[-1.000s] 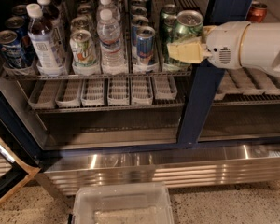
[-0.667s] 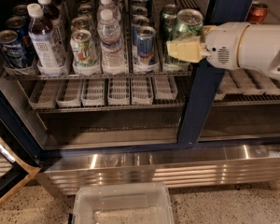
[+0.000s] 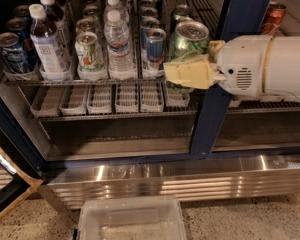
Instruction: Pick green can from top shelf of fridge
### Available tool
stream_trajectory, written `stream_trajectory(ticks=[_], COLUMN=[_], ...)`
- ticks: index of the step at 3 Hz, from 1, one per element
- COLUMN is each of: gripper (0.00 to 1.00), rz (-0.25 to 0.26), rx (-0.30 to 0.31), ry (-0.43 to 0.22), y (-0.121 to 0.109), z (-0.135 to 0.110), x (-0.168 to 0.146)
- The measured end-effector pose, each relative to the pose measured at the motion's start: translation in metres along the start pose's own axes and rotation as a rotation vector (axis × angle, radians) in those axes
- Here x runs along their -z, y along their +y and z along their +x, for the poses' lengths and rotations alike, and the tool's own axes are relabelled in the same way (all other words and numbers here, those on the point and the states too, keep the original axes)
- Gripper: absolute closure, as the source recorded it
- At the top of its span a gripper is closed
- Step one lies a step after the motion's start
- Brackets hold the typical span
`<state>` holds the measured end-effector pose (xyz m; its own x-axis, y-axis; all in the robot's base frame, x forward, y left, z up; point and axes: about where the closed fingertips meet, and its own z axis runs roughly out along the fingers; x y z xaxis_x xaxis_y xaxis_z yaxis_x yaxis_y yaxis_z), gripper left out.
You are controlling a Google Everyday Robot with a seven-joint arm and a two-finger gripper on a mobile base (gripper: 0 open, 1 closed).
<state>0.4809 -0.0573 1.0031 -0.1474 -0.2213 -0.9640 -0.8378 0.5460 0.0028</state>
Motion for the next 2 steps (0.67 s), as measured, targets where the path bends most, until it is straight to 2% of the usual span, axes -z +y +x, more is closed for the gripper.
stream_trajectory(ticks=[1,2], gripper=[1.0,1.0], rz=[-0.02,-0.021], rx=[0.017,0.018], ry=[0.043,0.044], y=[0.0314,0.0324], z=[-0.0009,0.0026], x=[0.013,0.0126])
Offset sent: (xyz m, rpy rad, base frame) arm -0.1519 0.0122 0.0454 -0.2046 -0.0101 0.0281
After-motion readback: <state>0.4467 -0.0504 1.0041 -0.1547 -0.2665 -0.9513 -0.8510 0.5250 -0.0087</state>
